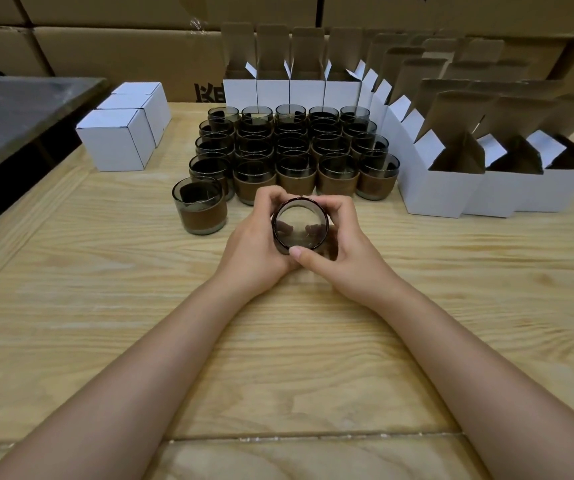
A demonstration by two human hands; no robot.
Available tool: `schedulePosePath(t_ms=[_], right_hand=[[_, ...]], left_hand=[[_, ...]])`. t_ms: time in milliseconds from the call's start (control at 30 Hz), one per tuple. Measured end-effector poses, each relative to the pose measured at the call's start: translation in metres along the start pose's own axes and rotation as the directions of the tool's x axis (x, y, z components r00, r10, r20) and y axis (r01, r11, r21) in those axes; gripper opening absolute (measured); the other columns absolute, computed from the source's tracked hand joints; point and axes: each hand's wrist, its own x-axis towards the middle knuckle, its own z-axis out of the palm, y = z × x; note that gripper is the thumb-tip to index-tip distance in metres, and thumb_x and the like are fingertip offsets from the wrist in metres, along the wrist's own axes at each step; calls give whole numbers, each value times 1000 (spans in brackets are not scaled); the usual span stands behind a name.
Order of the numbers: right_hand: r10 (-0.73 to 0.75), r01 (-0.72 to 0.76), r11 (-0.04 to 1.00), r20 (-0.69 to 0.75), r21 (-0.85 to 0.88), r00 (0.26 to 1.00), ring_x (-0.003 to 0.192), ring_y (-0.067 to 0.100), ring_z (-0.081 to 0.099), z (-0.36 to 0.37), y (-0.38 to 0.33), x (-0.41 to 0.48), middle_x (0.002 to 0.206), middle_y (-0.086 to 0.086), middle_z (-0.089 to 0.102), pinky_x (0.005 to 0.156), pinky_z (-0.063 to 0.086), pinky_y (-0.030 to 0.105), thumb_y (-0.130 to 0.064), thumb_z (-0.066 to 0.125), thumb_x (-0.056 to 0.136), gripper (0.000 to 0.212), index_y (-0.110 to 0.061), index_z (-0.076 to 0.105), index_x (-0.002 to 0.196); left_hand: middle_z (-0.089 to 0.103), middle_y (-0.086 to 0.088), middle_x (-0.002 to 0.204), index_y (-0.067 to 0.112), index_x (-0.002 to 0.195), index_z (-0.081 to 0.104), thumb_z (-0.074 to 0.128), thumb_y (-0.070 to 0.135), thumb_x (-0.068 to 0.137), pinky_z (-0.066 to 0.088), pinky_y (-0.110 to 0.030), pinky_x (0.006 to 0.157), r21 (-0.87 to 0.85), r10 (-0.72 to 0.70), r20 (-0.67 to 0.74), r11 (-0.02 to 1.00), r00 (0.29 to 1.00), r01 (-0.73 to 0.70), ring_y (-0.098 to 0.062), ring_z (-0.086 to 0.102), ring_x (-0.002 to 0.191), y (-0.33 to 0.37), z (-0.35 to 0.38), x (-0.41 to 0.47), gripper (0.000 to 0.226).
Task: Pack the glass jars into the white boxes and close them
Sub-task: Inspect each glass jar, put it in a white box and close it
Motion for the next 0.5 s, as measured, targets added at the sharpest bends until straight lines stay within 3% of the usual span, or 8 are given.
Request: schedulePosePath(t_ms=[100, 233, 367, 500], right_hand=[[6, -5, 1000, -41, 2, 999, 105, -10, 53, 1, 0, 1, 119, -20, 49, 90, 43, 11, -27, 73, 75, 60, -30, 34, 120], [30, -30, 1000, -84, 7, 996, 104, -2, 58, 0, 4, 2, 121, -19, 51, 87, 48, 19, -28, 81, 71, 65, -30, 36, 117], [53, -55, 998, -170, -10, 984, 99, -13, 54, 3, 2, 4, 115, -21, 50, 78, 42, 5, -29, 87, 66, 64, -35, 35, 104], [55, -54, 998, -292, 11, 955, 91, -12, 54, 9, -5, 5, 104, -16, 53, 74, 40, 5, -33, 85, 67, 55, -33, 35, 90]], left_hand=[[63, 16, 110, 41, 109, 30, 80, 20, 65, 48, -29, 78, 4, 7, -15, 1000, 1000, -7, -12, 62, 92, 1, 0, 0, 70], [61, 22, 111, 41, 108, 33, 80, 19, 64, 46, -17, 77, -7, 23, -28, 1000, 999, -23, -7, 62, 93, 2, 0, -1, 68], [60, 26, 110, 40, 110, 36, 80, 17, 66, 48, -17, 78, 1, 54, -26, 999, 998, -54, -3, 62, 93, 4, 0, -2, 66], [65, 15, 114, 26, 119, 44, 83, 22, 63, 50, -36, 83, 87, 160, -31, 984, 987, -157, -17, 66, 96, 9, 3, -5, 68]])
